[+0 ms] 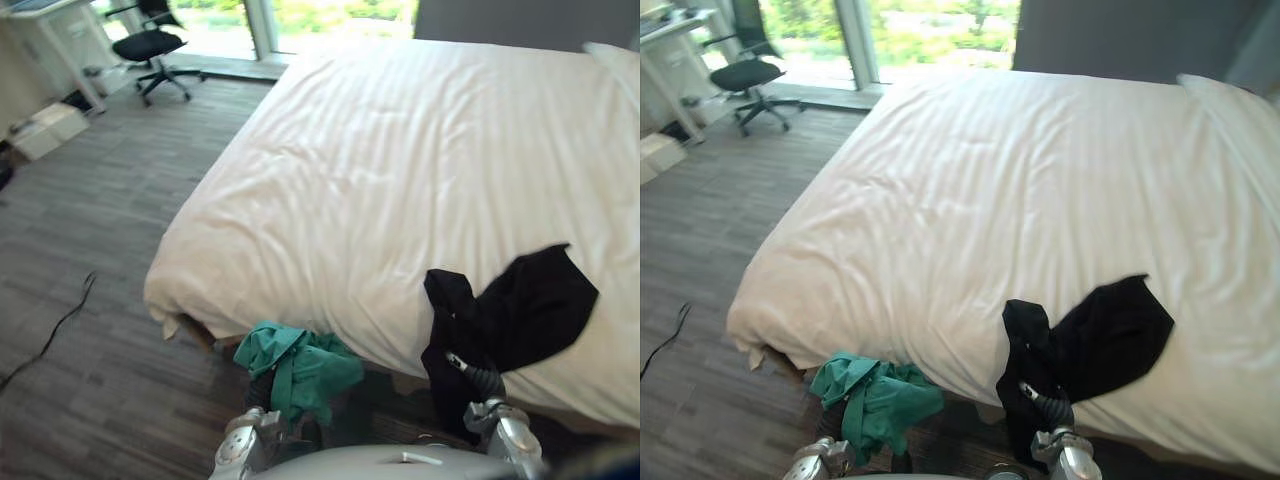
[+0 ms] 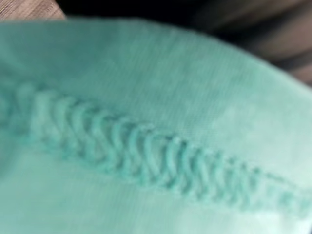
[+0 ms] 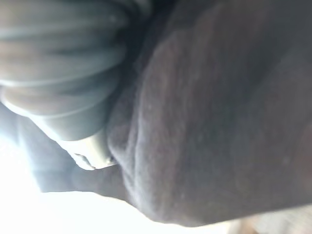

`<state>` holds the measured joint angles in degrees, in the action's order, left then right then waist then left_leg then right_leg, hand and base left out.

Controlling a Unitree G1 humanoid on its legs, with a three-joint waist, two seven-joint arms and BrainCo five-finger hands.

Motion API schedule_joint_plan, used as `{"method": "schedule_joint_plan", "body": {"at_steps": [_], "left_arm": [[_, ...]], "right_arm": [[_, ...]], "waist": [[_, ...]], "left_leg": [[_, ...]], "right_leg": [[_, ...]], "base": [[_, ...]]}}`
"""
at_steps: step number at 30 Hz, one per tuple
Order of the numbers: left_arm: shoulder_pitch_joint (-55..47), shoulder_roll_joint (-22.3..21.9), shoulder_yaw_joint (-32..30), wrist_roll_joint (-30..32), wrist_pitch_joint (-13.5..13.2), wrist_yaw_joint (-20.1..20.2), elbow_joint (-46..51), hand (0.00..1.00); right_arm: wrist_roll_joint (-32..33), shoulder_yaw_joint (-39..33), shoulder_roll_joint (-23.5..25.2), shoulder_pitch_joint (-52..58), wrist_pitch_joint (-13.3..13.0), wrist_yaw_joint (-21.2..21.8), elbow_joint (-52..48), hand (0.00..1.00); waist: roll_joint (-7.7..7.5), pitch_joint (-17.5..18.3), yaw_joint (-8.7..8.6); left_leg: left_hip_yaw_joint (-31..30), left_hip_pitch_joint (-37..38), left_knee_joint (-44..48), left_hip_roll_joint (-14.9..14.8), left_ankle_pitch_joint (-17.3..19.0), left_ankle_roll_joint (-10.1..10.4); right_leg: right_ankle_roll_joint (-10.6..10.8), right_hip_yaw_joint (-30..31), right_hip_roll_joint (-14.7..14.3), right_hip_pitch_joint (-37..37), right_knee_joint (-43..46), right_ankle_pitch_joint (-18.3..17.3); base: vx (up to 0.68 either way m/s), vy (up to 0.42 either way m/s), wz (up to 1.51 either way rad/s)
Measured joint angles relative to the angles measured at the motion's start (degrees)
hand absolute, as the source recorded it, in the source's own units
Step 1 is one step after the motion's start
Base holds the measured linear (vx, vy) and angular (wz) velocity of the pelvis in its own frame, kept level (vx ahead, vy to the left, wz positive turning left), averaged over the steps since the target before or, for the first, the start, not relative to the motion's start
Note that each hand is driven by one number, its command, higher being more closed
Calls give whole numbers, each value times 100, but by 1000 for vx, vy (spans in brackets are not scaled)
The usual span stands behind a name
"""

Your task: Tidy the bed and pick cloth on bed and put in laundry

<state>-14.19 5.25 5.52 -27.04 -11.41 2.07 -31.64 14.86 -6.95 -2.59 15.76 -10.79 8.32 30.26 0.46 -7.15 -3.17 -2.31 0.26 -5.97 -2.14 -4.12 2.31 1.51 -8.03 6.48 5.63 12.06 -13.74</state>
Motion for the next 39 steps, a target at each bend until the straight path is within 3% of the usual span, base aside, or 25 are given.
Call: {"method": "schedule_joint_plan", "body": {"at_steps": [1,4,11,12,13,15,17,19,20,21,22,23,24,27,29,30,35,36,37,38,39], "left_arm": [[-18,2,-52,-83,-25,-21,-4,100],[-227,-42,-184,-421,-28,-129,97,100],[-345,-171,-399,-848,-174,-212,433,100],[-338,-228,-393,-844,-173,-187,674,100],[-287,-257,-430,-838,-174,-119,814,100],[-206,-279,-449,-824,-170,19,837,100],[-192,-384,-476,-818,-113,60,828,100],[-386,-460,-473,-822,-89,61,837,100],[-447,-478,-479,-823,-42,60,838,100],[-457,-494,-480,-823,-20,60,837,100],[-454,-421,-606,-822,-11,62,865,100],[-466,-443,-662,-824,13,55,884,100],[-490,-469,-643,-820,118,54,855,100],[-487,-504,-543,-819,211,61,939,100],[-479,-502,-539,-820,221,65,942,100],[-497,-476,-531,-819,252,75,936,100],[-524,-447,-261,-762,254,292,937,100],[-543,-396,-116,-712,253,299,936,100],[-516,-337,-6,-674,250,320,935,100],[-495,-314,51,-650,245,328,928,100],[-425,-269,110,-589,232,357,895,100]], "right_arm": [[75,56,31,16,9,0,-22,100],[341,81,22,-2,101,65,-22,100],[422,90,4,45,137,148,-43,100],[421,87,4,156,190,143,-223,100],[422,89,77,278,248,113,-395,100],[425,128,86,282,263,57,-513,100],[424,140,-5,199,296,25,-592,100],[421,190,-86,155,296,29,-575,100],[421,186,-94,41,295,29,-531,100],[421,191,-117,-41,291,32,-476,100],[420,253,-17,-198,280,45,-357,100],[415,298,-30,-367,268,60,-347,100],[415,298,-37,-453,281,59,-312,100],[417,303,-38,-402,290,68,-291,100],[421,308,-33,-430,290,64,-317,100],[424,297,-29,-397,289,52,-388,100],[462,295,-27,-174,289,-39,-462,100],[483,295,-28,-63,289,-110,-461,100],[523,292,-10,22,286,-176,-460,100],[527,290,15,56,286,-196,-457,100],[529,320,69,131,285,-208,-463,100]], "waist": [[-68,23,43],[-38,33,204],[-55,28,214],[-34,23,167],[-98,24,81],[-209,-19,15],[-29,-23,90],[52,7,115],[141,16,96],[115,13,92],[-152,-12,96],[38,-82,152],[-16,-135,60],[178,-93,96],[179,-100,104],[160,-78,94],[114,-217,95],[92,-231,101],[120,-244,75],[112,-248,49],[90,-259,-33]], "left_leg": [[-106,-62,0,63,-102,37],[-308,-64,1,82,-261,108],[-737,-332,-2,241,-605,79],[-151,-458,-5,266,-527,-292],[737,-504,1,261,-183,-815],[1723,-571,80,202,133,-879],[3187,-607,519,-79,173,-958],[3563,-604,742,-87,198,-1042],[3693,-574,854,-90,296,-953],[3814,-582,928,-64,459,-911],[4187,-697,1508,-100,831,-933],[4254,-764,2115,-395,831,-920],[4054,-744,2107,-272,915,-994],[3652,-510,1571,-77,710,-1114],[3559,-375,1214,31,511,-1085],[3402,-333,1052,130,435,-983],[3094,-62,546,329,199,-846],[2977,53,409,400,168,-803],[2757,104,379,409,155,-789],[2646,99,376,410,146,-775],[2422,89,354,403,112,-726]], "right_leg": [[32,-93,59,55,-4,-176],[56,-454,66,209,-24,-257],[64,-1241,97,425,-150,-273],[76,-1673,160,532,-200,-272],[142,-2137,197,700,-291,-228],[203,-2657,280,905,-474,-125],[236,-3116,338,1105,-381,-139],[232,-3246,422,1233,-256,-143],[167,-3278,487,1320,-164,-204],[87,-3252,501,1343,-211,-256],[-46,-3285,636,1402,-471,-504],[424,-3333,602,1509,-271,-475],[541,-3346,678,1572,-97,-406],[452,-3280,708,1458,212,-399],[366,-3275,573,1194,-186,-183],[440,-3298,556,1188,-186,-72],[437,-3361,863,1042,804,-69],[208,-3216,1053,858,1439,-73],[-214,-2833,1090,627,1961,-142],[-189,-2603,1013,564,2007,-252],[-99,-2095,760,439,1919,-452]], "base": [[43,-63,84],[29,-94,57],[-21,-45,59],[-70,38,156],[-57,28,188],[5,48,181],[69,149,148],[103,150,122],[108,167,120],[103,164,100],[126,106,79],[174,114,97],[143,98,82],[34,151,59],[-25,68,58],[0,9,50],[-2,9,37],[35,18,43],[44,14,55],[62,-20,80],[58,-55,119]]}}
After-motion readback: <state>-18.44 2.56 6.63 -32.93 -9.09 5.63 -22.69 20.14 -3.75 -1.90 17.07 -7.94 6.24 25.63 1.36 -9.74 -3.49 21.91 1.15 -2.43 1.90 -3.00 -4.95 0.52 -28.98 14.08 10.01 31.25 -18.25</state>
